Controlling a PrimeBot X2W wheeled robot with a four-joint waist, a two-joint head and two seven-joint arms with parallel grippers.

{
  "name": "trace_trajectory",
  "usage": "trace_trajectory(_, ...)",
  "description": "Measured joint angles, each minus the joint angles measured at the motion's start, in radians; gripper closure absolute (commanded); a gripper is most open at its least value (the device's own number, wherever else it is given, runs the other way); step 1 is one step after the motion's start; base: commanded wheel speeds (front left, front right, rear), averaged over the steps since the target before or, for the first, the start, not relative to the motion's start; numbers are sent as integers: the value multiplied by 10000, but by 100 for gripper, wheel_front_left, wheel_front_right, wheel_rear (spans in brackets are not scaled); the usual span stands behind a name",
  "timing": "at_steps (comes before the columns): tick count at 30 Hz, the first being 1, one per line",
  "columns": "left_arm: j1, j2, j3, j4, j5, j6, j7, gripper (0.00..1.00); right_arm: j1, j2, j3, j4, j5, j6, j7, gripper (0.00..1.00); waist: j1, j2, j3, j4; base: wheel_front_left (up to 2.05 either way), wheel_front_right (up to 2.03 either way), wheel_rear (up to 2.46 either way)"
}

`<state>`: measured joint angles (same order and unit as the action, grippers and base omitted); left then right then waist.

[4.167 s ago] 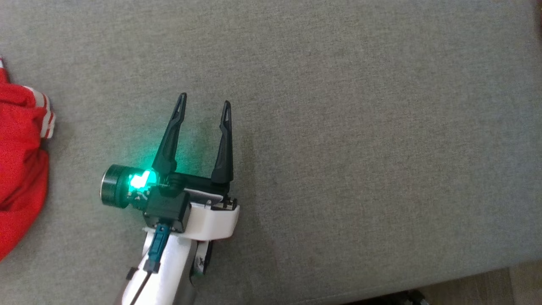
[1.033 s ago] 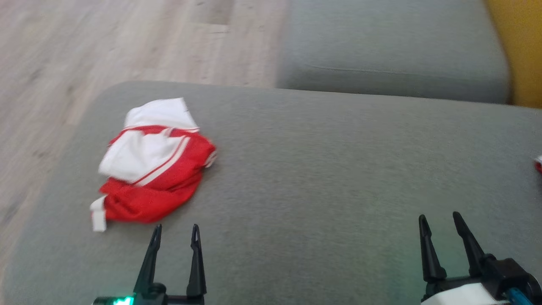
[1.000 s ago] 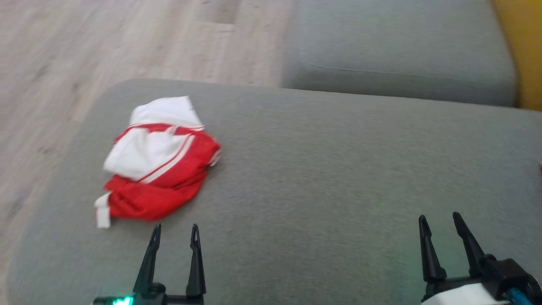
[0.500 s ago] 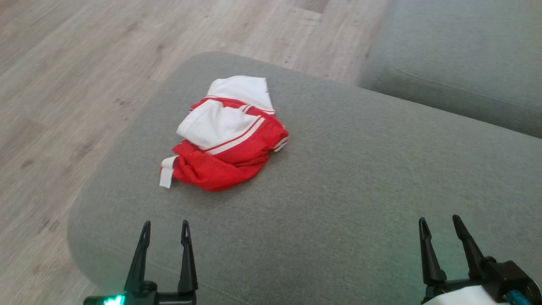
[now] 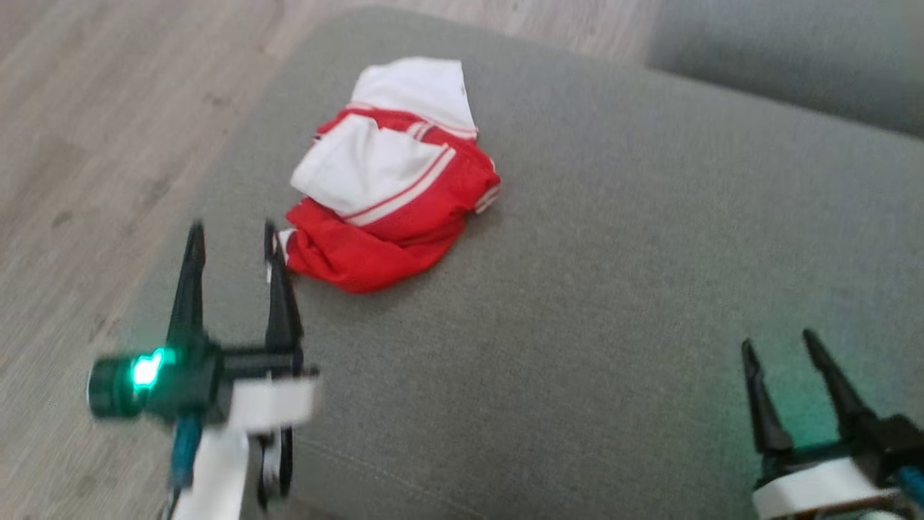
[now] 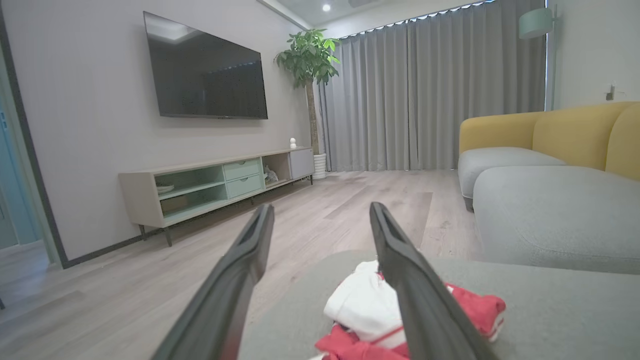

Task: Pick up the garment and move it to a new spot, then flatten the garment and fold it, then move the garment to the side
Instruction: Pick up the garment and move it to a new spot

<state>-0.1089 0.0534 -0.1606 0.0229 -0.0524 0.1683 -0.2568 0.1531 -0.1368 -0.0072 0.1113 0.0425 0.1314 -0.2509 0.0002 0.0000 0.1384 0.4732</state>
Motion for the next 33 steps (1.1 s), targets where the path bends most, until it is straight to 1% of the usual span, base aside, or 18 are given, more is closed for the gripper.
trace_trajectory(2, -888, 25, 44, 750, -8, -226, 0, 0, -144, -382, -10, -127, 0, 0, 0, 0, 1, 0, 406, -70, 0, 0, 0)
trace_trajectory(5, -2411, 42, 111, 2278, -194, -560, 13, 0, -361, -959, -142, -286, 0, 0, 0, 0, 1, 0, 1040, -184, 0, 0, 0)
trace_trajectory(7, -3580, 50, 173, 3306, -359, -788, 424, 0, -521, -1279, -322, -422, 2, 0, 0, 0, 2, 0, 1466, -261, 0, 0, 0)
trace_trajectory(11, -5923, 35, 316, 5114, -926, -1409, 1323, 0, -717, -1770, -518, -623, 4, 0, 0, 0, 3, 0, 2241, -412, 0, 0, 0)
trace_trajectory(14, -7145, 19, 364, 6566, -1241, -1732, 2123, 0, -732, -1998, -577, -727, 19, 0, -2, 0, 2, 0, 2706, -534, 0, 0, 0)
trace_trajectory(17, -7642, -86, 374, 7960, -1659, -2142, 3016, 0, -818, -2173, -593, -867, 23, 0, -2, 0, 2, -1, 3025, -680, 0, 0, 0)
trace_trajectory(22, -7891, -174, 341, 9835, -1908, -2403, 4011, 0, -894, -2347, -591, -1078, 111, 0, -52, 0, -1, 0, 3304, -898, 0, 0, 0)
trace_trajectory(28, -8567, -178, 265, 10926, -2063, -2577, 4311, 0, -1055, -2420, -585, -1108, 119, 0, -54, 0, -3, 0, 3459, -1030, 0, 0, 0)
trace_trajectory(29, -8609, -176, 247, 10999, -2063, -2577, 4242, 52, -1063, -2420, -585, -1110, 119, 0, -54, 0, -3, 0, 3467, -1038, 0, 0, 0)
trace_trajectory(30, -8625, -173, 230, 11064, -2061, -2571, 4034, 100, -1067, -2420, -585, -1110, 117, 0, -56, 0, -2, 0, 3468, -1040, 0, 0, 0)
trace_trajectory(33, -8630, -121, -44, 11246, -1858, -2506, 3342, 100, -1109, -2408, -537, -1018, 117, 0, -54, 0, -1, 0, 3364, -1066, 0, 0, 0)
